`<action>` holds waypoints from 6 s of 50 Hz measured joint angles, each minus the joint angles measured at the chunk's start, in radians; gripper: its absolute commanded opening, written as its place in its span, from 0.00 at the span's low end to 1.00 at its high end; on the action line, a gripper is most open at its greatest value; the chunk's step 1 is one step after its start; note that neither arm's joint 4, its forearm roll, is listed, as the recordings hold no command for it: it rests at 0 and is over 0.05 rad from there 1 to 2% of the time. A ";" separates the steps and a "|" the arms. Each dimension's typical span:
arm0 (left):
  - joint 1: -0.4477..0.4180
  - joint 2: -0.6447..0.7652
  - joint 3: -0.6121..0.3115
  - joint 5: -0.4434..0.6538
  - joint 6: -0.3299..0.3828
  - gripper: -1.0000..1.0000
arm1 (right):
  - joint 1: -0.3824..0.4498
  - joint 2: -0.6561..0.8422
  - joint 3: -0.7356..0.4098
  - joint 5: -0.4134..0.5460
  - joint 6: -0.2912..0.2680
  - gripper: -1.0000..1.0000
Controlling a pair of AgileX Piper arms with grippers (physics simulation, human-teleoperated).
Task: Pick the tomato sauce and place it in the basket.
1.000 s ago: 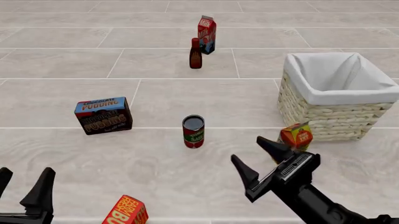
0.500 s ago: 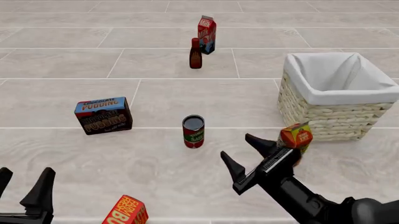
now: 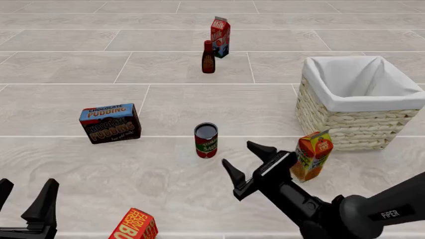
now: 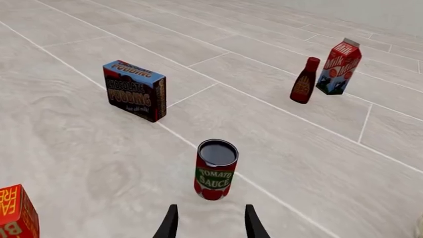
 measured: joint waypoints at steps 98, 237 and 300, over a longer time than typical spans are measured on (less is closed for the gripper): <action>0.000 0.000 0.000 0.000 0.000 1.00 | -0.010 0.263 -0.332 0.115 -0.005 1.00; 0.000 0.000 0.000 0.000 0.000 1.00 | -0.026 0.468 -0.582 0.225 0.029 1.00; 0.000 0.000 0.000 0.000 0.000 1.00 | 0.035 0.334 -0.509 0.254 -0.010 0.00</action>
